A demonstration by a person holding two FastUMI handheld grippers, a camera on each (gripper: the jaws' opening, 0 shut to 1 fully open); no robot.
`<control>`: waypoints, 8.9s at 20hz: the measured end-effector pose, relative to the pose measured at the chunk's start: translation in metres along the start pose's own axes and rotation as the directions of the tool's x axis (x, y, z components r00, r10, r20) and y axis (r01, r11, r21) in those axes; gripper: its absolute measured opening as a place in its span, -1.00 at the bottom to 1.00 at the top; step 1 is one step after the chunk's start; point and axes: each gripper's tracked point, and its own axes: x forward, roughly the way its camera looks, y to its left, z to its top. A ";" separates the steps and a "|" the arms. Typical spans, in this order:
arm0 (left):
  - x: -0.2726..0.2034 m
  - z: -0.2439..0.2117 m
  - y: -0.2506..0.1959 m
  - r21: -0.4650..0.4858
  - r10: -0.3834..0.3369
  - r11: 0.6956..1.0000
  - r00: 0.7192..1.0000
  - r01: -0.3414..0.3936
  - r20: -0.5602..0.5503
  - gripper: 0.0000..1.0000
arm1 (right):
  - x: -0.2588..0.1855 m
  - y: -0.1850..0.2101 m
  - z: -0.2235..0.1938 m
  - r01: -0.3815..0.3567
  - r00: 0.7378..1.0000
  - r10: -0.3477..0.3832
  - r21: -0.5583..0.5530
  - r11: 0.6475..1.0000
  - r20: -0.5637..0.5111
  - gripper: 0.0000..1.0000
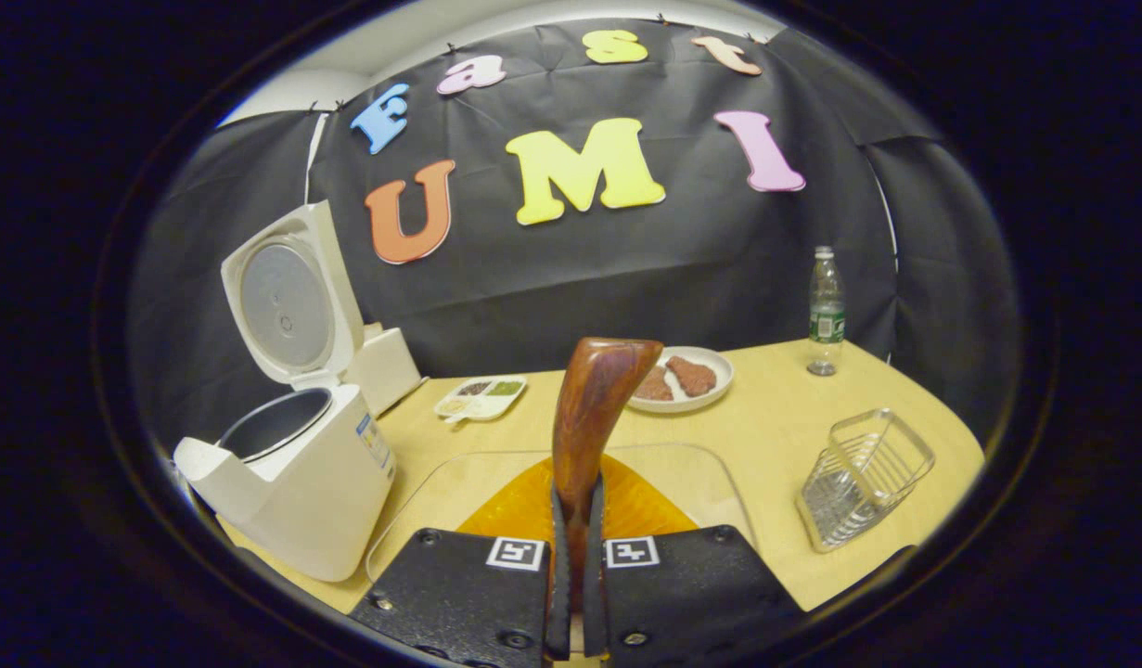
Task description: Close the left gripper, press the button to open the rice cooker; take a wooden spoon from the chopstick holder with the right hand, scoop a spoonful of rice and pour it into the rice cooker, then put the wooden spoon back into the chopstick holder.
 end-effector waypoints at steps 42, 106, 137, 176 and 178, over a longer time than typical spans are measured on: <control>0.008 -0.003 -0.025 0.001 -0.076 0.997 0.997 0.076 0.002 0.88 | -0.033 -0.055 0.078 -0.316 0.914 0.313 0.937 0.152 0.258 -0.80; -0.022 0.010 0.049 0.006 -0.036 0.999 0.999 0.036 -0.005 0.88 | 0.038 0.302 0.153 -0.247 0.958 0.276 -0.263 0.933 0.081 -0.78; -0.016 0.011 0.014 -0.019 -0.083 0.996 0.996 0.083 -0.027 0.88 | -0.049 0.199 0.204 -0.074 0.947 0.202 -0.444 0.893 0.250 -0.72; 0.110 0.021 -0.066 0.004 -0.048 0.999 0.999 0.048 0.002 0.88 | -0.039 -0.210 0.136 0.212 0.958 -0.192 -0.075 0.974 0.215 -0.65; 0.123 0.020 -0.065 0.004 -0.044 0.999 0.999 0.044 -0.012 0.89 | -0.041 -0.218 0.142 0.210 0.953 -0.192 -0.056 0.976 0.235 -0.53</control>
